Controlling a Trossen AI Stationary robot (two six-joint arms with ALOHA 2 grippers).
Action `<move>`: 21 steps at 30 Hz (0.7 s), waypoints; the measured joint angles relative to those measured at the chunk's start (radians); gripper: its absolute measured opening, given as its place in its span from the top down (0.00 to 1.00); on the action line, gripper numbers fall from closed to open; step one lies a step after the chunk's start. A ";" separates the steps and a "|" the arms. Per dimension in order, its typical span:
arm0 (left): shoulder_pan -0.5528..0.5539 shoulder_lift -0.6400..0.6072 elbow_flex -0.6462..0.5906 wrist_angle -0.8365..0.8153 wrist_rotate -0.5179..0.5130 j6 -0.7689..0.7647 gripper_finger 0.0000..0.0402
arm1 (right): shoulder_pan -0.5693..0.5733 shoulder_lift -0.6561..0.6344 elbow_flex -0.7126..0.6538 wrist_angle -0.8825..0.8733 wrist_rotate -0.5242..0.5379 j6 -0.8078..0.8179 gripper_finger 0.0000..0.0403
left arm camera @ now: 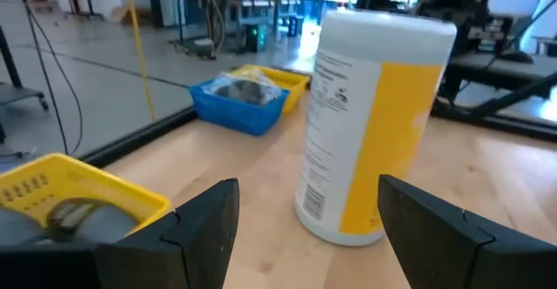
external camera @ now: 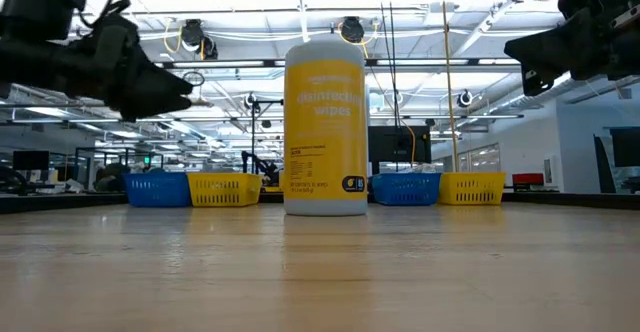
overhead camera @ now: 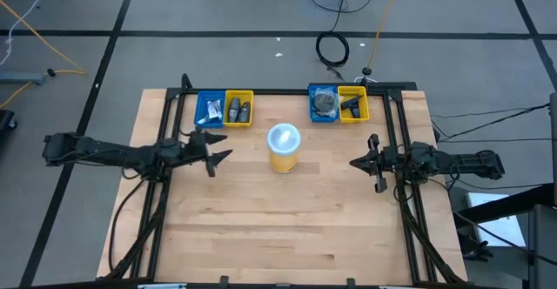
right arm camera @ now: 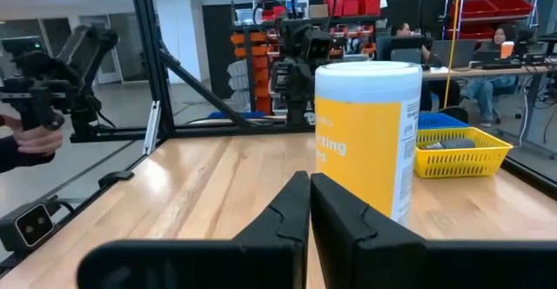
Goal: Pick & Place Travel size toiletries
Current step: Return to Home Position
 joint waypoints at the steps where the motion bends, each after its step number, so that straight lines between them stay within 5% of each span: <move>1: 0.007 -0.047 -0.006 -0.037 0.006 0.003 0.33 | 0.000 0.000 0.000 0.000 0.000 0.000 0.98; 11: 0.026 -0.456 -0.006 -0.535 0.047 0.081 0.33 | 0.000 0.000 -0.001 0.000 0.000 0.000 0.98; 21: 0.027 -0.496 -0.004 -0.528 0.062 0.075 0.33 | 0.000 0.000 -0.001 0.000 0.000 0.000 0.98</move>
